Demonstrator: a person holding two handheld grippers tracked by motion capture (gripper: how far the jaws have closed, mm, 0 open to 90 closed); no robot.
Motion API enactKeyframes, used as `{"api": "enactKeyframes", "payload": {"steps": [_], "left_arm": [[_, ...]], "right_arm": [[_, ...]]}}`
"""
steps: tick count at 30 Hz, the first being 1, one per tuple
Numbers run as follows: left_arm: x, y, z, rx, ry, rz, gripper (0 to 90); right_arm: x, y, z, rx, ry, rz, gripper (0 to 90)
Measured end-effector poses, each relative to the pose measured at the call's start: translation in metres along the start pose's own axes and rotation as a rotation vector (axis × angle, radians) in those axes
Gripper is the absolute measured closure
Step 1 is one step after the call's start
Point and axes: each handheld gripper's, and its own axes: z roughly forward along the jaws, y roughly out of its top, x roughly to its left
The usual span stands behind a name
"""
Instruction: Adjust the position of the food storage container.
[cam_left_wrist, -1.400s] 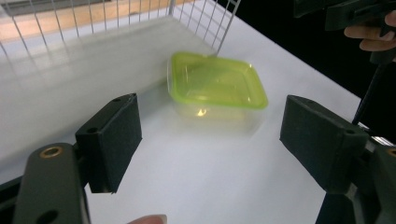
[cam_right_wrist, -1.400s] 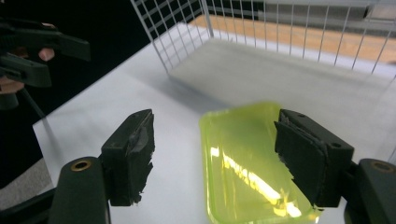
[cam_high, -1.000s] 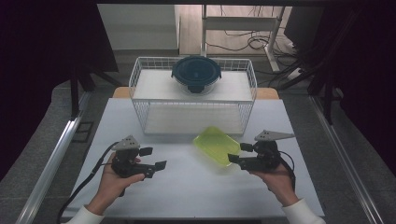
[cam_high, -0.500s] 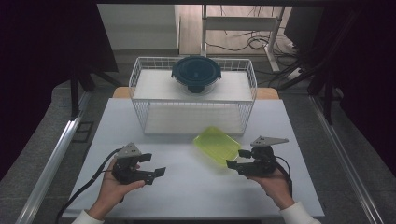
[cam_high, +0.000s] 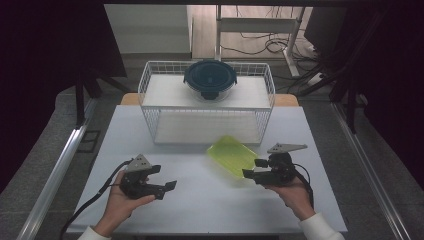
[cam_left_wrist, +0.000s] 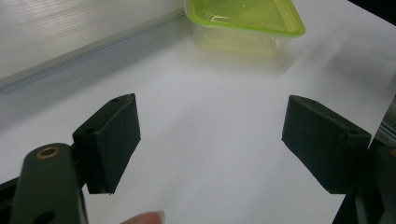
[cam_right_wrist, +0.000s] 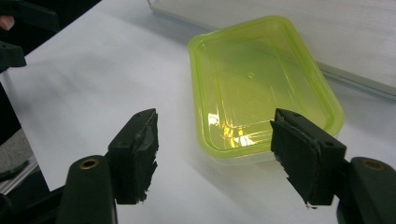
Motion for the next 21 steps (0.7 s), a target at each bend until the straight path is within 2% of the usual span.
{"api": "enactKeyframes", "payload": {"steps": [4, 9, 12, 17, 21], "left_arm": [[0.004, 0.0, 0.002, 0.001, -0.009, -0.021, 18.8], [0.005, 0.001, 0.006, 0.012, -0.019, -0.027, 18.9], [0.007, 0.0, 0.01, 0.027, -0.021, -0.022, 19.0], [0.007, -0.001, 0.014, 0.048, -0.002, -0.018, 19.2], [0.009, -0.002, 0.015, 0.055, 0.007, -0.026, 19.4]], "right_arm": [[0.001, 0.003, 0.003, 0.021, -0.018, -0.011, 36.9], [-0.003, 0.015, 0.003, 0.024, -0.041, -0.036, 49.7], [-0.011, 0.024, 0.007, 0.029, -0.044, -0.021, 54.3], [-0.029, 0.044, 0.024, 0.056, -0.083, -0.008, 63.6], [-0.042, 0.058, 0.04, 0.091, -0.122, -0.04, 76.3]]}}
